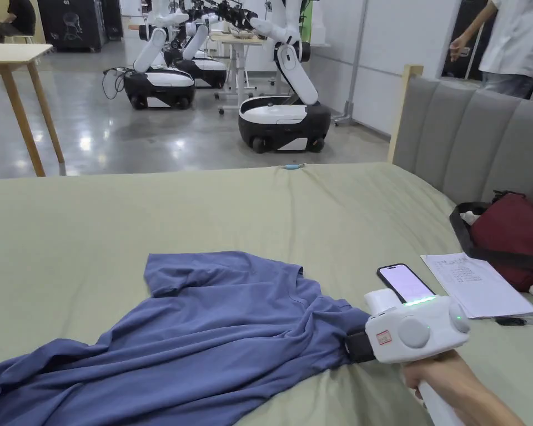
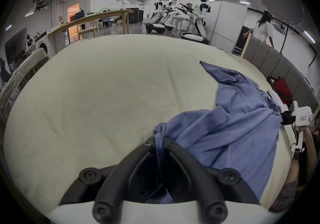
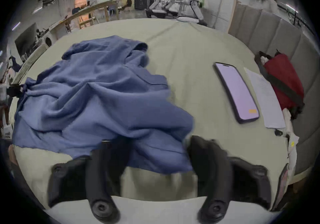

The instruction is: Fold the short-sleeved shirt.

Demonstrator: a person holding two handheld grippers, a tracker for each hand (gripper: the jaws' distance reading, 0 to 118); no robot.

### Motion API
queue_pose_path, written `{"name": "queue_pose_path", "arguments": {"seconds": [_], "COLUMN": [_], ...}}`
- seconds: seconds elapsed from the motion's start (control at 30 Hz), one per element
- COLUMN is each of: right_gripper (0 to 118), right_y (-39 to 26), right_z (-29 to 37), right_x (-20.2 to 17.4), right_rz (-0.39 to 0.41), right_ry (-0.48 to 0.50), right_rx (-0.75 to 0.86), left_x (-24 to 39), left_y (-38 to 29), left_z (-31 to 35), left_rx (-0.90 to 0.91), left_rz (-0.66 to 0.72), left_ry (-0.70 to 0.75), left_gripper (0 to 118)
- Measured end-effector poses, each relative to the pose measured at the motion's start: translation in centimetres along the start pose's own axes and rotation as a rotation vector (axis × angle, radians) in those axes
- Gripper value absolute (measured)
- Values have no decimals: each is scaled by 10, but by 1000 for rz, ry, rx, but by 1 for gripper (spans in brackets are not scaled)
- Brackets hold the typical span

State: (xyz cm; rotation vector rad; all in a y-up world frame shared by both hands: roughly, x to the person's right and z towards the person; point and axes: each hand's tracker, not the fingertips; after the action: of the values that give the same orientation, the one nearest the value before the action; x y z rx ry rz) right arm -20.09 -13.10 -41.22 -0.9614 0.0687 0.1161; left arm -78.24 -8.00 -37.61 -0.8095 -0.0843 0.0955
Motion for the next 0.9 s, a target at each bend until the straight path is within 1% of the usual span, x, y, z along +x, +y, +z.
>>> {"name": "queue_pose_path", "arguments": {"seconds": [0.03,0.07,0.1,0.13,0.17,0.23,0.3,0.37,0.4,0.43,0.47,0.53,0.63,0.7,0.73,0.77,0.83,0.87,0.9], "right_gripper": [24,9,8,8,8,8,8,8,8,8,8,7,8,7,7,8,7,7,7], "right_y": [-3,-2,-2,-3,-5,-9,-11,-10,-6,2,11,42,94,131,150,170,212,230,252], "right_z": [3,5,5,5,5,11,26,51,64,77,87,110,143,166,176,185,203,211,220], "right_x": [-6,-10,-13,-14,-13,-13,-10,-9,-10,-14,-18,-29,-49,-63,-69,-73,-82,-85,-86], "right_rz": [11,53,67,57,43,15,-40,-106,-119,-125,-133,-136,-122,-114,-109,-91,-72,-73,-95], "right_ry": [-15,-38,-34,-53,-42,-44,-28,43,84,100,100,110,133,149,135,139,84,54,32], "right_rx": [22,32,43,62,50,102,192,319,389,442,485,560,689,752,784,798,872,889,917], "left_x": [2,-1,-1,0,1,-2,1,-3,-5,-5,-7,-3,1,10,14,17,25,27,30], "left_y": [0,1,2,2,1,3,4,10,15,23,33,63,115,154,174,193,235,253,273], "left_z": [1,-1,-2,-2,-2,-4,2,13,20,26,30,43,65,82,89,95,108,112,116], "left_rx": [-2,-3,-3,-5,-6,-7,21,94,143,167,199,259,355,428,450,476,528,546,572], "left_rz": [-3,-3,-4,-7,-8,-11,-8,20,50,61,67,67,89,53,44,43,41,26,17], "left_ry": [2,1,1,-4,-15,-24,-24,-89,-160,-190,-186,-182,-281,-260,-258,-264,-229,-210,-183], "left_gripper": [5,5,5,5,5,5,5,5,5,5,5,5,5,5,5,5,5,5,5]}}
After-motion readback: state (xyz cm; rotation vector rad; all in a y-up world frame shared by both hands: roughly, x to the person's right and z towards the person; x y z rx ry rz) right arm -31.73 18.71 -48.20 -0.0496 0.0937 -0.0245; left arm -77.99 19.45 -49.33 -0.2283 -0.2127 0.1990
